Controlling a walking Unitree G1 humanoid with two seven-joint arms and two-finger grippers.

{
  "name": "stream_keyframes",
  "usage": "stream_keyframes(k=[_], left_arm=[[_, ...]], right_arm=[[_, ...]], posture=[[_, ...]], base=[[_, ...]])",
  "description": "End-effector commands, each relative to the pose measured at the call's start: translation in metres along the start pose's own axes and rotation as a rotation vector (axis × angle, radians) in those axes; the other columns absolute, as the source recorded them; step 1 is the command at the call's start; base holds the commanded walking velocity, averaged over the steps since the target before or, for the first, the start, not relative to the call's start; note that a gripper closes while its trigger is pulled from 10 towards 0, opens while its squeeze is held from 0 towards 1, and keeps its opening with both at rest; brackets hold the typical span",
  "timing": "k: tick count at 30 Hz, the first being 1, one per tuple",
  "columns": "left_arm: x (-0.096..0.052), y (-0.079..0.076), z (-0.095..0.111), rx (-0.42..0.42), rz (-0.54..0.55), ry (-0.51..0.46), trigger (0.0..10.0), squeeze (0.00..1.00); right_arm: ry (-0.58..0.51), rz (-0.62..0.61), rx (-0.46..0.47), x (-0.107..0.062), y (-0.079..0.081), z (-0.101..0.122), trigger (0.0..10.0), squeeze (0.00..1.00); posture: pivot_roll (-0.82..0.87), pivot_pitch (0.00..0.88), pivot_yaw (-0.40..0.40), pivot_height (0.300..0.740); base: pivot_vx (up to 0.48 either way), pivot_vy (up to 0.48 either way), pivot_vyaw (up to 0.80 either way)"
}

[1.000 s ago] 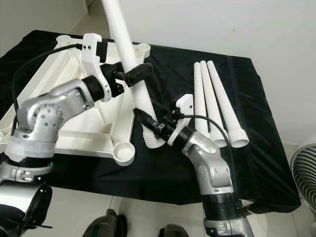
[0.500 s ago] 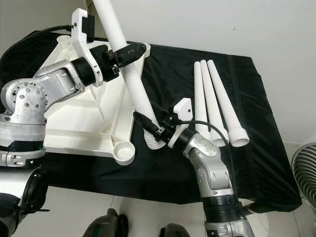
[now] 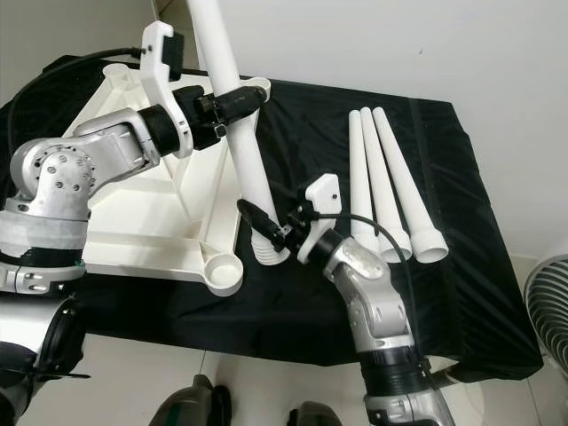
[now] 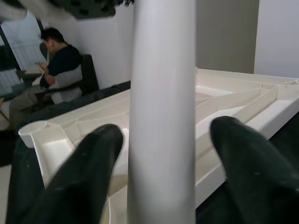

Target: Building children table

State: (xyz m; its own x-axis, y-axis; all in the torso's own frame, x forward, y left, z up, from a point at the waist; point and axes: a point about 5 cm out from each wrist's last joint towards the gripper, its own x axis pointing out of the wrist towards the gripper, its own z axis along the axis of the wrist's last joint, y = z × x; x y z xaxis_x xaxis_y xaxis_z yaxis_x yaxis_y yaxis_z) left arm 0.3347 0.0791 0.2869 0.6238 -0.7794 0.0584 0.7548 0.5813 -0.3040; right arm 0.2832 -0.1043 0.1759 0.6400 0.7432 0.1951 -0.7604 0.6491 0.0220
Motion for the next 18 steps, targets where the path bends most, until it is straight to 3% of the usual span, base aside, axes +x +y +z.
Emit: stream_keyframes(k=[1,5,7,8,9,10,13,18], left_arm=[[0.003,-0.009,0.006,0.067,-0.076,-0.005,10.0,0.00],[0.006,-0.012,0.007,0.139,-0.031,0.002,10.0,0.00],[0.010,-0.016,0.009,0.218,0.008,-0.007,10.0,0.00],[0.011,-0.018,0.009,0.264,0.025,-0.015,10.0,0.00],[0.013,-0.019,0.009,0.295,0.043,-0.018,10.0,0.00],[0.016,-0.022,0.008,0.344,0.061,-0.022,10.0,0.00],[0.018,-0.025,0.007,0.370,0.062,-0.012,10.0,0.00],[0.023,-0.032,0.010,0.370,0.054,-0.033,10.0,0.00]], right_arm=[[-0.003,-0.003,0.018,0.000,-0.003,0.003,10.0,1.00],[0.020,-0.019,-0.008,0.002,-0.005,0.005,10.0,1.00],[0.073,-0.053,-0.064,0.005,-0.011,0.004,10.0,1.00],[0.092,-0.058,-0.079,0.007,-0.012,0.004,10.0,0.77],[0.109,-0.060,-0.091,0.008,-0.013,0.004,10.0,0.00],[0.135,-0.055,-0.095,0.012,-0.014,0.004,10.0,0.00],[0.152,-0.051,-0.107,0.014,-0.015,0.004,10.0,0.00],[0.201,-0.047,-0.115,0.022,-0.017,0.000,10.0,0.00]], posture=[[-0.03,0.002,0.019,0.740],[-0.03,0.000,0.017,0.740],[-0.04,0.000,0.014,0.740],[-0.04,0.000,0.014,0.740],[-0.04,0.000,0.013,0.740],[-0.04,0.000,0.012,0.740],[-0.04,0.000,0.012,0.740],[-0.04,0.000,0.006,0.740]], base=[[0.000,0.000,0.00],[0.000,0.000,0.00],[0.000,0.000,0.00],[0.000,0.000,0.00],[0.000,0.000,0.00],[0.000,0.000,0.00],[0.000,0.000,0.00],[0.000,0.000,0.00]])
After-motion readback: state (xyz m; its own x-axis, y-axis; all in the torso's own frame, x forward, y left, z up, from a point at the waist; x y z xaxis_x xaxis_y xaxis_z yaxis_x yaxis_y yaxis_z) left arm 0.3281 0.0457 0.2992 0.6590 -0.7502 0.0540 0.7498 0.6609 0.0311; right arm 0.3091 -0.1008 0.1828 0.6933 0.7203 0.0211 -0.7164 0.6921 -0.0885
